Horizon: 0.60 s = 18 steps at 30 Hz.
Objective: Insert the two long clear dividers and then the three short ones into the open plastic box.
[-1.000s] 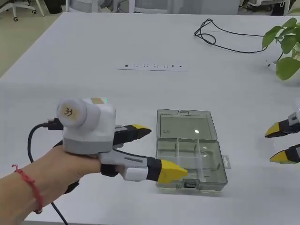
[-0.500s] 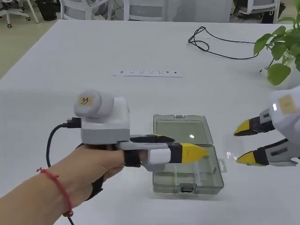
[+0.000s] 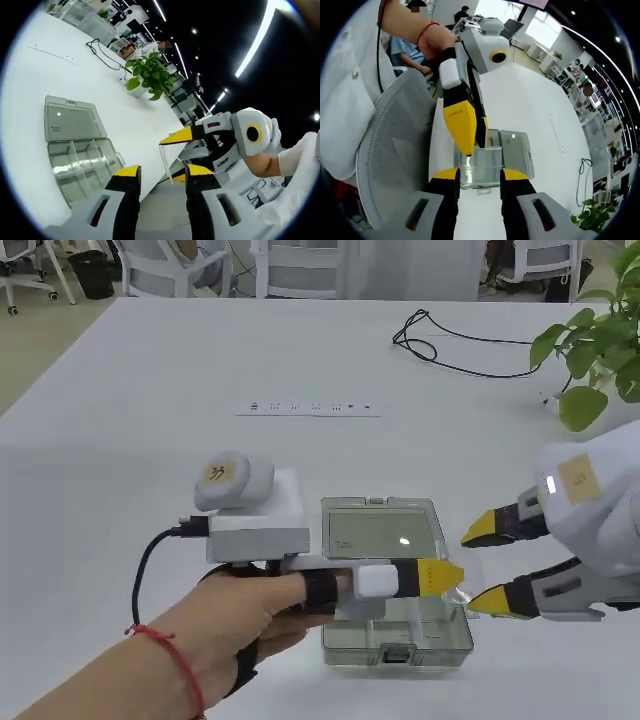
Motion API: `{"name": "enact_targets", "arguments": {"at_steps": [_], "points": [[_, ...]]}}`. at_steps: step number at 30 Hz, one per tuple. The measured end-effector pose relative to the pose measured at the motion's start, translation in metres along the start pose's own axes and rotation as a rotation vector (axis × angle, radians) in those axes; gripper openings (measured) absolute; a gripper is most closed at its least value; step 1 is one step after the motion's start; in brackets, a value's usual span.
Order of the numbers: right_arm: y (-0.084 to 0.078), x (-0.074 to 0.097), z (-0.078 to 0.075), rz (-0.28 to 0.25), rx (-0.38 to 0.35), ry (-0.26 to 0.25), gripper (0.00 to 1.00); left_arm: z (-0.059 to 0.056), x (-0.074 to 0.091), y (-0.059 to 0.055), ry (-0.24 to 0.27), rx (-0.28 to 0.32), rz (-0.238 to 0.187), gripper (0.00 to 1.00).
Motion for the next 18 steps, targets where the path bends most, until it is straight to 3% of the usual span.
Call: {"name": "enact_targets", "arguments": {"at_steps": [7,18], "points": [[0.0095,0.0025,0.0017,-0.016,-0.006,-0.002,0.33,-0.0027,-0.0043,-0.0048,-0.017,0.045,0.023,0.19],[0.0113,0.0027,0.0015,-0.010,0.003,-0.001,0.33,-0.0067,-0.0050,-0.0049,-0.049,0.047,0.026,0.00]]}}
Point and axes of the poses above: the centre of the closed fingertips' face, and the gripper's own axes: x roughly backward along the fingers, z roughly to its left, y roughly out of its top, the point moved 6 cm from there along x, roughly backward along the fingers, and after that the axes turned 3 degrees about -z, right-handed, at the moved point
